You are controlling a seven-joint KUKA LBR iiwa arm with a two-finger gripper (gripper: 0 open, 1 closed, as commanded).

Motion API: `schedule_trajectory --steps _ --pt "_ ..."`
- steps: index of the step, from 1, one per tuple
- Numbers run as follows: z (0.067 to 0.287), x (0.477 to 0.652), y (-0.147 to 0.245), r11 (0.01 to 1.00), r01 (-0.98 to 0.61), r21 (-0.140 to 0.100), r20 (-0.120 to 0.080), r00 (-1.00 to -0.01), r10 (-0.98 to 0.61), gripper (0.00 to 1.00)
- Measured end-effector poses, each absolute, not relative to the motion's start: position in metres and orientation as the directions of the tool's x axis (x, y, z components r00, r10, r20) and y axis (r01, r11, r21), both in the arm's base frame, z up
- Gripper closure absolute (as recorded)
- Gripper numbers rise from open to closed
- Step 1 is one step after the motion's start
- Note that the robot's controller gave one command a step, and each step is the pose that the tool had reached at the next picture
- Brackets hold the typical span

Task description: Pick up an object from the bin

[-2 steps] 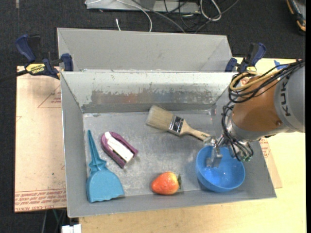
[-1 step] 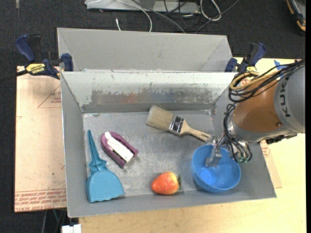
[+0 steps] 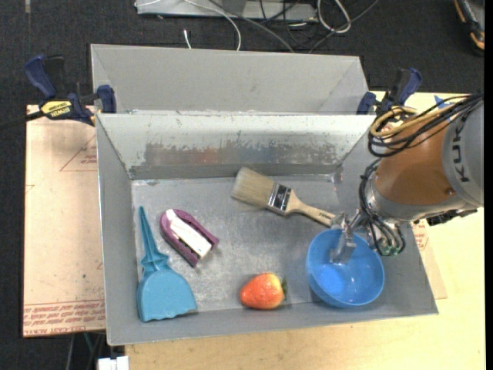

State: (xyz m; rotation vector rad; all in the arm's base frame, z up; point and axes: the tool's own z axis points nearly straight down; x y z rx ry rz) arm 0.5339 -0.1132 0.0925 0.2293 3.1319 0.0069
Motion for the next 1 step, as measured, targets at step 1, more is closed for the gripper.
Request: schedule_trajectory --steps 1 --pt "0.1325 0.5364 -0.1139 0.99 0.142 0.004 -0.011 -0.99 0.142 1.0"
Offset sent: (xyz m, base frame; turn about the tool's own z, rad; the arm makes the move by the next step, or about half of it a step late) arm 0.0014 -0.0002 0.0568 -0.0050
